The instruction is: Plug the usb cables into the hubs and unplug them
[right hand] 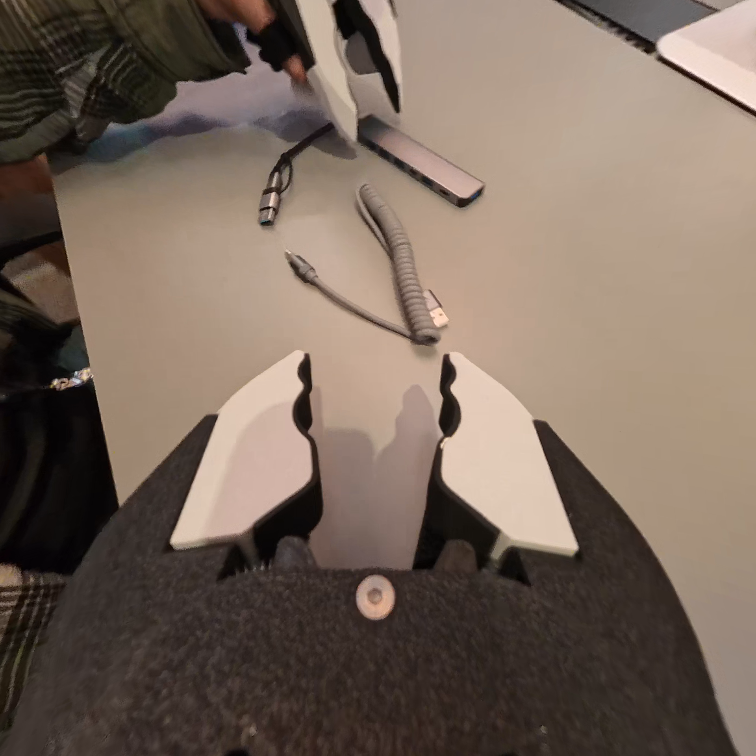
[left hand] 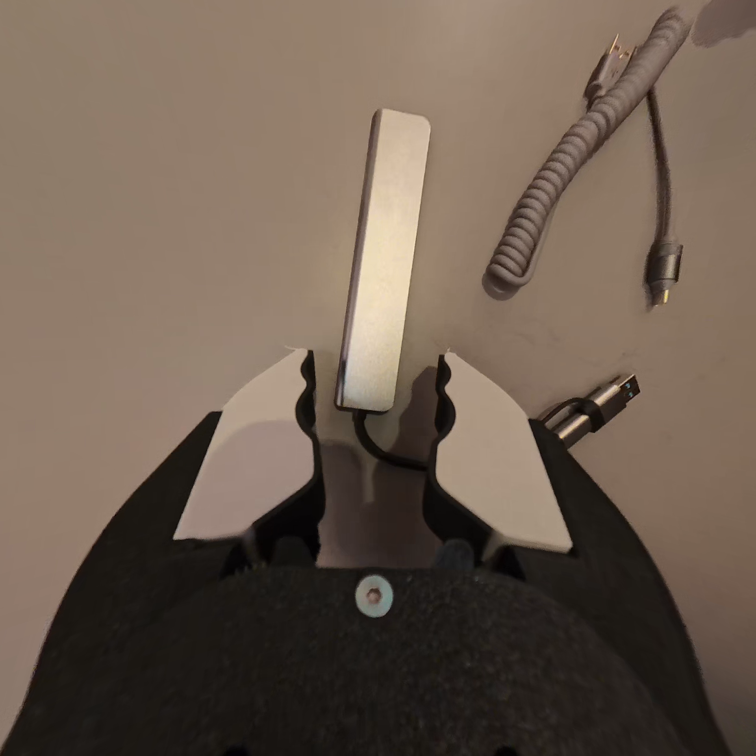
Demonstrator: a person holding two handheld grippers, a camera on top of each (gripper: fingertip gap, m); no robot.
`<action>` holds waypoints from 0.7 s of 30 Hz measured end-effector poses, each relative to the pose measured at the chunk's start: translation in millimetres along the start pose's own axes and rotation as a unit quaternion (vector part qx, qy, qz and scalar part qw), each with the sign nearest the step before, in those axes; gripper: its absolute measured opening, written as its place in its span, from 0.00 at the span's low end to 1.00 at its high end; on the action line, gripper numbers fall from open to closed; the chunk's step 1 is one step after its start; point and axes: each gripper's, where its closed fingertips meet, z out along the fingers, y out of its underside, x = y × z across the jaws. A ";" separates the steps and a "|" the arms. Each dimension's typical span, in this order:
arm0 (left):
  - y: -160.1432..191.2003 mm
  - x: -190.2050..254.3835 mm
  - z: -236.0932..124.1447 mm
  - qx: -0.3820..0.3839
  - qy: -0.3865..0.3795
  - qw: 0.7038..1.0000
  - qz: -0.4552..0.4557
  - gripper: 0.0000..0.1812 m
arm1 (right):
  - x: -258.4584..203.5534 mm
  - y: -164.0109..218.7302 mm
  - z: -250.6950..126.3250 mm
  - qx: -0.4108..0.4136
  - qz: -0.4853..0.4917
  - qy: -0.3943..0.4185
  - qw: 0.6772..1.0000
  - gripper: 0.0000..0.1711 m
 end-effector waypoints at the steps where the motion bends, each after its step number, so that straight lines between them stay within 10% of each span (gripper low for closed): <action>1: 2.3 -1.1 2.1 -0.005 -0.002 1.000 0.000 0.31 | -4.1 -2.6 4.0 -0.013 -0.017 -0.010 1.000 0.35; 11: 6.5 -4.3 8.8 0.017 -0.025 0.999 0.018 0.28 | -38.5 -23.5 68.7 -0.099 -0.144 -0.131 0.976 0.33; 21: 8.1 1.8 7.8 0.030 -0.017 0.999 0.031 0.15 | 8.0 -27.0 86.2 -0.125 -0.121 -0.049 0.984 0.31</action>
